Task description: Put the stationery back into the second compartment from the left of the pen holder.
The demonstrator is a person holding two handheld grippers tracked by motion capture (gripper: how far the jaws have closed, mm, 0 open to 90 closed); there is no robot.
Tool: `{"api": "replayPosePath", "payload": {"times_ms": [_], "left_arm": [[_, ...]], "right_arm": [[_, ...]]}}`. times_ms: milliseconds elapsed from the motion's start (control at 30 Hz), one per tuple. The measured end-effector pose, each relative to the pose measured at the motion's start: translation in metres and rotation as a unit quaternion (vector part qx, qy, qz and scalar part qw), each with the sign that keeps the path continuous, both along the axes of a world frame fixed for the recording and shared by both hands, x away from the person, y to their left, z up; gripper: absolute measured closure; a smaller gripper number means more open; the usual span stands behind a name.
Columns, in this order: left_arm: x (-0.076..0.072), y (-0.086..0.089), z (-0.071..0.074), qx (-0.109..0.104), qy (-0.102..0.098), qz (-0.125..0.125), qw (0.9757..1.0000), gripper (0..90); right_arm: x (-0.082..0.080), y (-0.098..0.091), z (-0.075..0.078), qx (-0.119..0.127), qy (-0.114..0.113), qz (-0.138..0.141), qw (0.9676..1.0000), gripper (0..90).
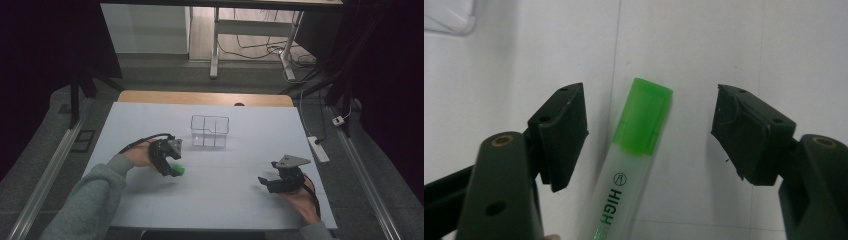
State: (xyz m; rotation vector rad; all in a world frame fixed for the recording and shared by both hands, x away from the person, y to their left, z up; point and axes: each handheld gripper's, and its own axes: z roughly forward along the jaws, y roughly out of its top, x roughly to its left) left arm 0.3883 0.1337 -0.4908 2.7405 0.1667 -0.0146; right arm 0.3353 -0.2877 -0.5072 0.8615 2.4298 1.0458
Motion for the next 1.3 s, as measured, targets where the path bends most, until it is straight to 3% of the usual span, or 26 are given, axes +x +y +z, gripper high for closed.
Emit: {"api": "replayPosePath", "payload": {"times_ms": [233,467,767,900,1233,1300], "left_arm": [[0.002,-0.002,-0.006,0.015,-0.006,-0.012,0.9998,26.0],[0.003,-0.006,-0.013,0.031,-0.007,-0.02,0.9993,28.2],[0.004,-0.012,-0.019,0.041,-0.01,-0.029,0.9987,40.9],[0.004,-0.01,-0.019,0.035,-0.013,-0.039,0.9985,44.3],[0.002,-0.008,-0.018,0.028,-0.022,-0.077,0.9964,65.5],[0.001,-0.008,-0.018,0.028,-0.024,-0.079,0.9962,66.2]], "right_arm": [[0.0,0.0,-0.001,-0.002,0.001,0.0,1.0,19.8],[0.0,0.0,-0.001,-0.005,0.002,0.001,1.0,19.8],[0.0,0.0,-0.001,-0.005,0.002,0.002,1.0,19.8],[0.0,0.0,-0.001,-0.005,0.002,0.002,1.0,19.7],[0.0,0.001,-0.002,-0.008,0.004,0.003,1.0,19.7],[0.0,0.0,-0.002,-0.01,0.003,0.003,0.9999,19.8]]}}
